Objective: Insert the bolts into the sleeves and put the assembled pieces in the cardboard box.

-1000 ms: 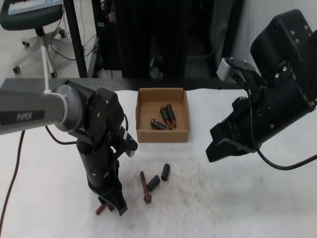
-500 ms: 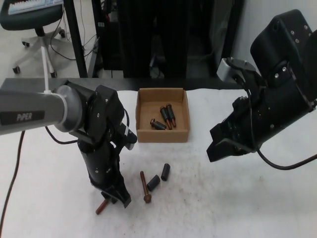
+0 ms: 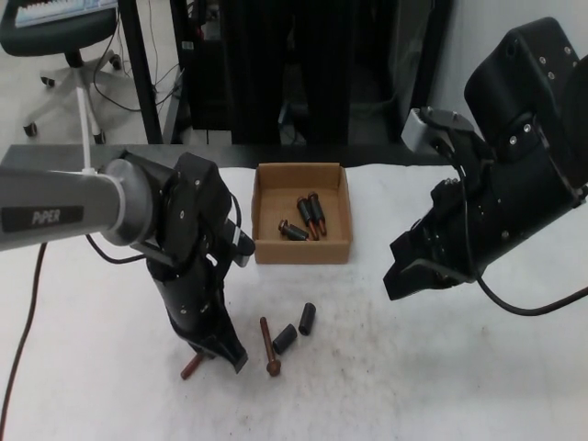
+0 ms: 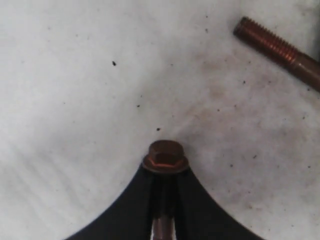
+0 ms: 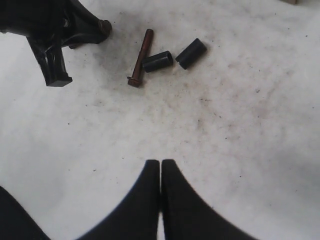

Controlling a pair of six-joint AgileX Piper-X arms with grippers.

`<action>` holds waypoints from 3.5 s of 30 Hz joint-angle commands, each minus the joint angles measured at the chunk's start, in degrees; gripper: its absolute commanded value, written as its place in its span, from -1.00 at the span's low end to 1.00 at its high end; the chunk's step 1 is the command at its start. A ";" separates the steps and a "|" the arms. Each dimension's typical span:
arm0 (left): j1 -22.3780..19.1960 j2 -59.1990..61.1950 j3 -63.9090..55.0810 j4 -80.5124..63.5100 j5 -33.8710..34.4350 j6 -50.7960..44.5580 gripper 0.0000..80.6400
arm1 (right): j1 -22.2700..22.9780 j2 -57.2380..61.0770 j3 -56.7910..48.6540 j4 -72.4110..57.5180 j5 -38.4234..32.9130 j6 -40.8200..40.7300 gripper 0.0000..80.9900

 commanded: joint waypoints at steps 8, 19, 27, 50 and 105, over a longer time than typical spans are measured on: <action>2.34 -16.61 0.41 -1.57 8.08 -10.18 -0.99 | 0.11 -0.19 -0.12 -2.59 -0.10 -10.14 -0.89; 5.48 -46.81 11.52 -2.88 6.76 -12.96 -0.99 | 3.70 6.64 -2.35 -14.37 -0.12 -21.70 -0.13; 5.54 -57.32 18.28 -2.10 5.36 -13.49 -0.99 | 10.94 19.95 -10.04 -15.14 10.29 -35.52 -0.14; 5.54 -58.09 18.38 5.82 5.58 -11.76 -0.99 | 14.49 32.91 -17.96 -5.72 14.06 -37.10 -0.14; 5.54 -58.09 18.38 8.34 5.58 -10.30 -0.99 | 16.87 38.14 -16.86 -8.13 16.17 -51.17 -0.77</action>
